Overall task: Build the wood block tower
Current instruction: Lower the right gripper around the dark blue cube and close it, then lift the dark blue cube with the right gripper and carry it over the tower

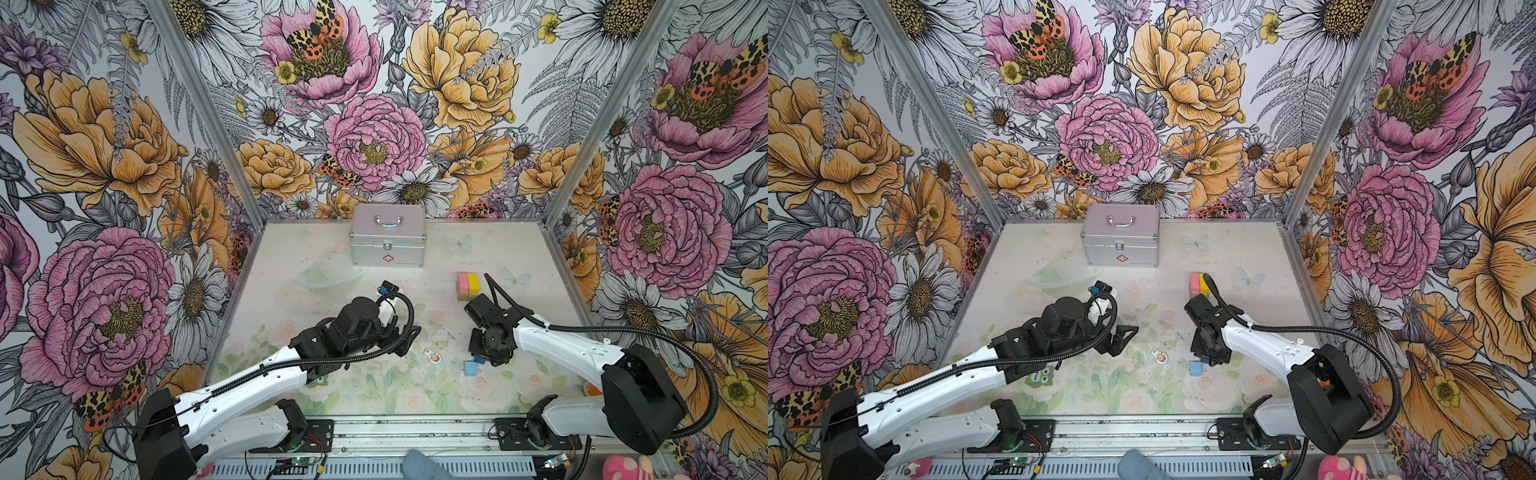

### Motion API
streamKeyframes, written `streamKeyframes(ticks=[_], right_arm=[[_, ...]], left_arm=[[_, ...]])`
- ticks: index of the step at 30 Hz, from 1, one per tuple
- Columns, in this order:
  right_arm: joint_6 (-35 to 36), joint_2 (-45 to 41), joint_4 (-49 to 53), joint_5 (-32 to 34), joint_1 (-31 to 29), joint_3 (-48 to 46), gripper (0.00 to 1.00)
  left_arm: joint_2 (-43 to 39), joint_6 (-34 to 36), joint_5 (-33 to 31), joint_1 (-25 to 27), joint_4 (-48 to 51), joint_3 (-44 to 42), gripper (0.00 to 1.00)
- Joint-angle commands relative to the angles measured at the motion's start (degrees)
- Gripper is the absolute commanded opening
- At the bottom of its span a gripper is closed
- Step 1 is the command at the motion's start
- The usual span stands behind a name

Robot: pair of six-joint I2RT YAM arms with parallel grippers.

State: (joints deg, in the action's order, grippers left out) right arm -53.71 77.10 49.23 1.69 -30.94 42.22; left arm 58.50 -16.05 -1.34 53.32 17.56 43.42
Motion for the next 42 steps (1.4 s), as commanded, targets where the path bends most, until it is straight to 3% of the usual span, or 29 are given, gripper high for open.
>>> streamKeyframes(ticks=[1,21,29,42], right_arm=[[3.2,0.9,-0.5,-0.1,0.8,1.9,0.33],[9.5,5.6,-2.1,-0.1,4.6,3.6,0.35],[10.7,3.1,-1.9,-0.6,4.8,4.9,0.33],[19.5,4.2,2.9,-1.7,8.3,19.3,0.32]], left_arm=[[-1.1,-0.7,1.0,-0.7,-0.6,-0.1,0.99],[1.5,-2.1,0.3,-1.1,0.1,1.9,0.99],[2.1,-2.2,-0.1,-1.1,0.6,3.3,0.99],[2.7,-1.7,-1.5,-1.1,2.2,5.3,0.99]])
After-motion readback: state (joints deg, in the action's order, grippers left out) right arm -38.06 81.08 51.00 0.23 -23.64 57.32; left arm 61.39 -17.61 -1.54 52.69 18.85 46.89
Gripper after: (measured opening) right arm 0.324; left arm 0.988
